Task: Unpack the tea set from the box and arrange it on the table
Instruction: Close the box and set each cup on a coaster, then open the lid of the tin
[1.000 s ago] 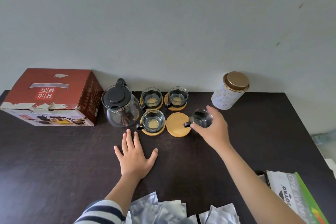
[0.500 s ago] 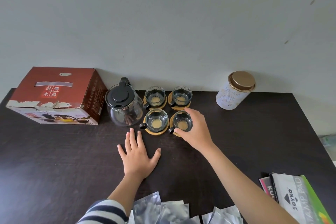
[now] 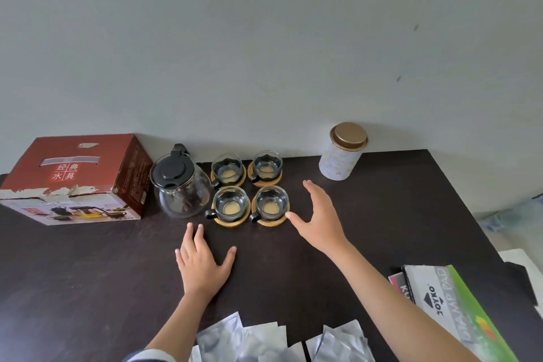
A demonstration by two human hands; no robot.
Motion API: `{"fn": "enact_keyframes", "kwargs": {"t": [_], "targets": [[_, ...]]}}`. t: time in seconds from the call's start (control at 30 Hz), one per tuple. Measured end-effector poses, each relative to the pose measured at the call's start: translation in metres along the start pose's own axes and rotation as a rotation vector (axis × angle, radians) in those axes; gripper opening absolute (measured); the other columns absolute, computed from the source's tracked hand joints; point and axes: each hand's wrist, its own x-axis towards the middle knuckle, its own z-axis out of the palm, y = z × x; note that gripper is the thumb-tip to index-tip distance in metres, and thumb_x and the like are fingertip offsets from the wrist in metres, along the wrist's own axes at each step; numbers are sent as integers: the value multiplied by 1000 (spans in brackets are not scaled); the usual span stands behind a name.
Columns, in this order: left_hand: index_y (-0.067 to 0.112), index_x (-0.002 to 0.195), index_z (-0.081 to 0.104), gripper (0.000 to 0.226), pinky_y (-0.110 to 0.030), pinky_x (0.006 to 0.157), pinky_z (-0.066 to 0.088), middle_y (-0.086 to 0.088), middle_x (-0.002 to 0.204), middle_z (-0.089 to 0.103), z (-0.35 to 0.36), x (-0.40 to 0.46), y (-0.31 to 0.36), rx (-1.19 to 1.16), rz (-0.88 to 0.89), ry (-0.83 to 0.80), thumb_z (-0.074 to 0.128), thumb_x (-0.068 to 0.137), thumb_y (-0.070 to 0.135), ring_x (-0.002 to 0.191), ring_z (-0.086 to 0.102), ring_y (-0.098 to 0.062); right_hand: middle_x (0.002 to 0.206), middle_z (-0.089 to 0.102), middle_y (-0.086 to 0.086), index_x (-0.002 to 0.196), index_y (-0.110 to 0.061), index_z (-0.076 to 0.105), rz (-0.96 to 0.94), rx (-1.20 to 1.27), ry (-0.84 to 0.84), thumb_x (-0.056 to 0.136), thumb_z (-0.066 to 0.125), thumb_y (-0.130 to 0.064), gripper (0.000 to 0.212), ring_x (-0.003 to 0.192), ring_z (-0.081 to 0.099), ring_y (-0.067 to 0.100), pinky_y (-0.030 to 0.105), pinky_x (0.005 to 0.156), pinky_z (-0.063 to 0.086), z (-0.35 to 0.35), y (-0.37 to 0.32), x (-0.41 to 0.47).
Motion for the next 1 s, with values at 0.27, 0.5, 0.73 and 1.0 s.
{"fn": "enact_keyframes", "kwargs": {"t": [0.27,0.5,0.73,1.0], "targets": [[-3,128,43,72,-49,104,34,-22,139,41,-3,14,110,-324,370,300,57,77,46,130,35,-32,125,55,5,132,-9,50,98,78,307,84,71,-24,54,119,49,21,30,97,43,-63,21,25],[5,144,26,98,-38,107,35,-10,144,35,3,77,240,-343,445,-45,74,72,51,134,30,-24,114,61,5,120,-9,61,105,79,443,82,71,-26,42,109,54,21,25,90,41,-96,27,89],[12,141,28,104,-39,92,48,-3,139,37,40,124,277,-215,408,-237,80,62,55,127,42,-22,124,54,4,123,-12,57,164,5,336,70,81,-38,64,120,46,23,32,98,43,-103,43,140],[20,131,39,89,-38,80,51,0,125,51,58,136,278,-213,474,-192,72,62,66,113,53,-19,117,60,0,118,-15,61,151,98,379,66,85,-36,62,114,52,18,20,90,39,-109,50,144]]}}
